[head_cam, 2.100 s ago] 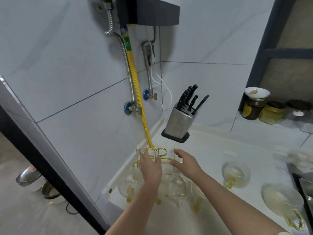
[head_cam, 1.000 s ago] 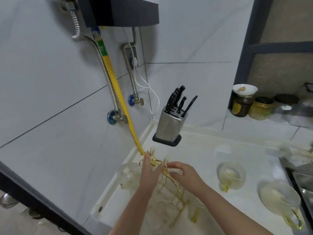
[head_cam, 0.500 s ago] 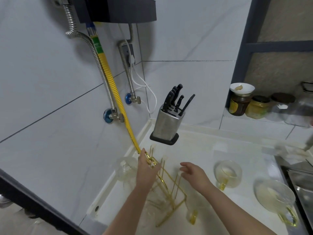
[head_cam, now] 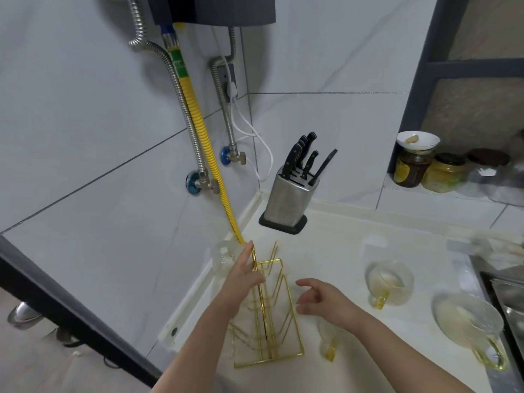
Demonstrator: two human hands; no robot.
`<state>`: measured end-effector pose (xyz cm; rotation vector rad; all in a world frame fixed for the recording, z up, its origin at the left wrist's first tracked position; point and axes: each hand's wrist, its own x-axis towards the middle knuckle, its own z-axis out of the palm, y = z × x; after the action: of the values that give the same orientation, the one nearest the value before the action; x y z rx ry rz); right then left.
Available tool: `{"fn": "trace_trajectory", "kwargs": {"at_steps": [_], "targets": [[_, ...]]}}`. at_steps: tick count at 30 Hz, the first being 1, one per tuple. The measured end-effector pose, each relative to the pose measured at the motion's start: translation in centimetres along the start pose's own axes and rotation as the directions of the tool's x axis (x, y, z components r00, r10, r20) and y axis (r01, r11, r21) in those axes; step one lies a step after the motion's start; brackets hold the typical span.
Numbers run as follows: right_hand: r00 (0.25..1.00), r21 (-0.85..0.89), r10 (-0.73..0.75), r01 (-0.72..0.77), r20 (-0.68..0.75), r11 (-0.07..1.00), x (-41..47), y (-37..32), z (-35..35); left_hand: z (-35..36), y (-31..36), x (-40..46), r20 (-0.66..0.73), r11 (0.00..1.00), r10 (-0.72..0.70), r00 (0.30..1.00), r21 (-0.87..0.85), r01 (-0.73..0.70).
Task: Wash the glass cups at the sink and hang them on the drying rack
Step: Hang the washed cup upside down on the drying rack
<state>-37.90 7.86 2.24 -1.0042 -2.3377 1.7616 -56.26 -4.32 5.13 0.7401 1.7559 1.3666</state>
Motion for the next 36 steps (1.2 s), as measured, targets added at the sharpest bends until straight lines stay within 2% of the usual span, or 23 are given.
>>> {"fn": "trace_trajectory", "kwargs": {"at_steps": [7,17,23,25,28,33,36], "targets": [[0.999,0.003,0.018,-0.018,0.050,1.000,-1.2,0.5,0.6,0.9,0.8,0.4,0.071,1.000,-0.018,0.997,0.022,0.017],[0.992,0.023,0.054,-0.052,-0.111,0.998,-2.0,0.5,2.3,2.0,1.8,1.7,0.099,0.999,-0.022,0.995,0.035,0.019],[0.986,0.013,0.036,-0.034,-0.161,0.999,-1.8,0.3,2.9,2.3,1.8,2.2,0.098,1.000,0.010,0.995,0.017,-0.012],[0.985,0.012,0.022,-0.020,-0.173,1.000,-2.1,0.5,2.7,2.5,1.9,1.4,0.067,1.000,0.020,0.998,0.015,-0.021],[0.970,0.014,0.009,-0.006,-0.242,1.000,-3.1,1.5,1.4,3.1,1.7,-0.3,-0.065,0.998,0.062,0.996,0.002,-0.062],[0.924,0.099,0.049,-0.012,-0.380,0.995,-5.9,4.2,-1.5,3.8,1.2,-3.4,-0.311,0.987,0.157,0.937,0.030,-0.155],[0.887,0.147,0.086,-0.021,-0.454,0.989,-7.2,5.9,-2.4,5.1,1.7,-5.7,-0.334,0.961,0.264,0.905,0.017,-0.274]]}}
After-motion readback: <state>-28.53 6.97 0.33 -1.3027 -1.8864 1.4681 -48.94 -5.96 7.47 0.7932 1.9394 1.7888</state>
